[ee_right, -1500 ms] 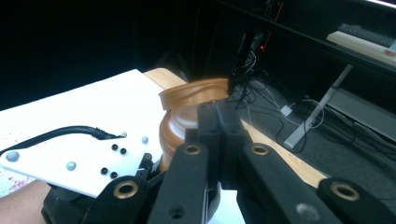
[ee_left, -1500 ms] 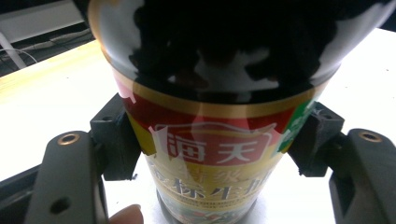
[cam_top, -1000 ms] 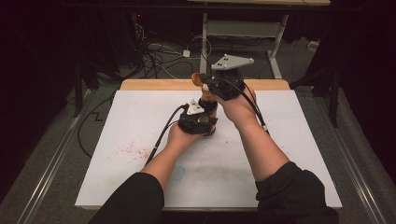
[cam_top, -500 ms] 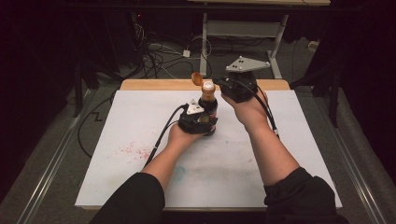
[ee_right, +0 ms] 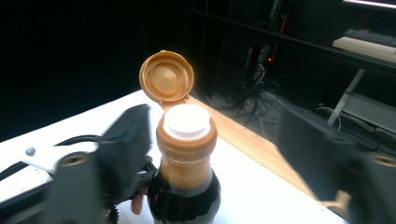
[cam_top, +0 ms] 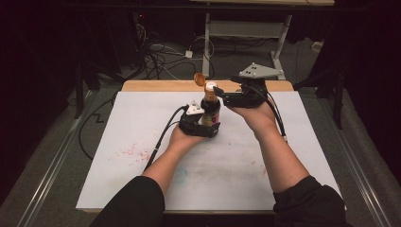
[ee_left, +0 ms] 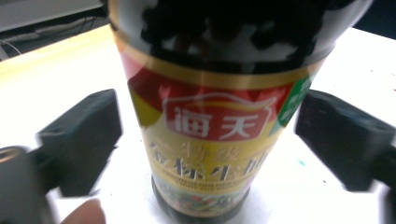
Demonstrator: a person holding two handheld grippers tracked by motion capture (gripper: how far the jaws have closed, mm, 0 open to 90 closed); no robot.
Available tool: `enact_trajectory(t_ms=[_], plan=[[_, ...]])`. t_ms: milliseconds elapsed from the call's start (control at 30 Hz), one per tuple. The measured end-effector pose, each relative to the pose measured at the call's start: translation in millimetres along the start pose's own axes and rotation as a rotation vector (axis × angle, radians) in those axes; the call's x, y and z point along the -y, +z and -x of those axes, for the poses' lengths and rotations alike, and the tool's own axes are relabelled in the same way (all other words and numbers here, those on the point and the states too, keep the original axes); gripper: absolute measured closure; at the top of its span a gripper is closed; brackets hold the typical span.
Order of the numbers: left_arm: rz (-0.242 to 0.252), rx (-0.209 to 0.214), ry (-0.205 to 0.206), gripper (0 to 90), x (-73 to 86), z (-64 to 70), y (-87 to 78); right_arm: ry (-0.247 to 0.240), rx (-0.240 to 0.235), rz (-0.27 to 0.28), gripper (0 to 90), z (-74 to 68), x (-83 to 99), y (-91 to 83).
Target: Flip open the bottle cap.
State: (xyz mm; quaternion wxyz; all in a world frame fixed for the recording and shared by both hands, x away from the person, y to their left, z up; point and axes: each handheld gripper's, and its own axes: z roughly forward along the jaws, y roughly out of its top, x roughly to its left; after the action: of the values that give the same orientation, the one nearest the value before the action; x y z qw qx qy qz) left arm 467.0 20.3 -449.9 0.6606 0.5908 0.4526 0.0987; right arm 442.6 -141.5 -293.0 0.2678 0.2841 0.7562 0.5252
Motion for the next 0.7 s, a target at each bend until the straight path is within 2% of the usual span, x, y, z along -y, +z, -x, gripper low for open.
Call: enact_trajectory(t_ms=[100,333,400,533,700], plan=[[-0.007,-0.004,-0.017,0.0,-1.3,-1.4,-3.8,0.03,-0.016,0.01,0.1,2.2,3.5,2.1],[0.031,-0.004,-0.022,0.0,-5.5,-1.1,-19.6,0.026,0.018,-0.014,0.2,1.2,12.9,4.7],[0.023,-0.002,-0.009,0.0,-5.9,-1.7,-24.8,0.023,0.019,-0.017,0.1,0.4,16.2,5.4],[0.026,0.0,-0.01,0.0,-5.5,-1.9,-33.5,0.02,0.024,-0.024,0.2,-1.7,24.9,6.6],[0.029,0.006,-0.027,0.0,-3.8,-4.2,-43.0,0.023,0.026,-0.041,0.2,-4.2,40.8,9.8]])
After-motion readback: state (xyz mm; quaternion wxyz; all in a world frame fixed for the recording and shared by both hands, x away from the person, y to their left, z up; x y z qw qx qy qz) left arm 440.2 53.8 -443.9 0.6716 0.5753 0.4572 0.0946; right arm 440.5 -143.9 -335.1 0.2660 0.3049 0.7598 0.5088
